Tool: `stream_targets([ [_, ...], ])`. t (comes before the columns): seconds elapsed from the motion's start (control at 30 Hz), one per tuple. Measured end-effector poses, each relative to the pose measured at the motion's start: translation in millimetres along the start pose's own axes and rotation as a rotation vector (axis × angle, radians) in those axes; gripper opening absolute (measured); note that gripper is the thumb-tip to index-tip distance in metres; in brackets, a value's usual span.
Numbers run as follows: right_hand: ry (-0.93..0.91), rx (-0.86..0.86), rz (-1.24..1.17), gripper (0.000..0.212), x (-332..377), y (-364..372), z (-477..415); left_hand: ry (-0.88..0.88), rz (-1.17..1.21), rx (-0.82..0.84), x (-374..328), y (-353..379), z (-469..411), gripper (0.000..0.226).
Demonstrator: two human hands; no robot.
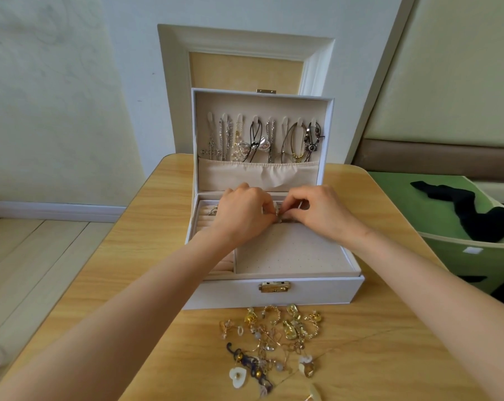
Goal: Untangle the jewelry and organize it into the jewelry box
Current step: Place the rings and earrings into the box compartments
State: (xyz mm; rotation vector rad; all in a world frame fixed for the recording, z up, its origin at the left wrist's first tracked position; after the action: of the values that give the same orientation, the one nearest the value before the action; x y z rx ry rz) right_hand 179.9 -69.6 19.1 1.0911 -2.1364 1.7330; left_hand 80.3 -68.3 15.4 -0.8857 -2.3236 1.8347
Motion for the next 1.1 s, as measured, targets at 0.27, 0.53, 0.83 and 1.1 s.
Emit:
stream_targets([
  [0.27,0.083,-0.073,-0.045,0.028,-6,-1,-2,0.078,-0.110,0.065,-13,-2,8,0.026],
  [0.53,0.010,-0.033,0.045,0.032,2,7,0,0.094,-0.123,0.113,-8,0,9,0.030],
  [0.83,0.005,-0.076,0.214,0.019,4,3,4,0.092,-0.114,0.110,-5,2,12,0.033],
  [1.1,0.055,-0.122,0.206,0.007,-4,-2,4,0.112,-0.125,0.130,-8,6,12,0.037],
])
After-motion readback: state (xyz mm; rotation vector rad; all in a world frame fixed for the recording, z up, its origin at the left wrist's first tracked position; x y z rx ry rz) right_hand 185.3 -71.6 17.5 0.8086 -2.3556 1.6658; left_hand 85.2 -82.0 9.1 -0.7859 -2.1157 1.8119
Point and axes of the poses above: each hand's wrist, its own z-axis away from the middle knuckle, its own y-axis out of the palm, x = y × z, the point moved 10 cm from there along -z, towards the middle knuckle, and after that the axes turned 2 degrees about x, right-handed, at the moved point
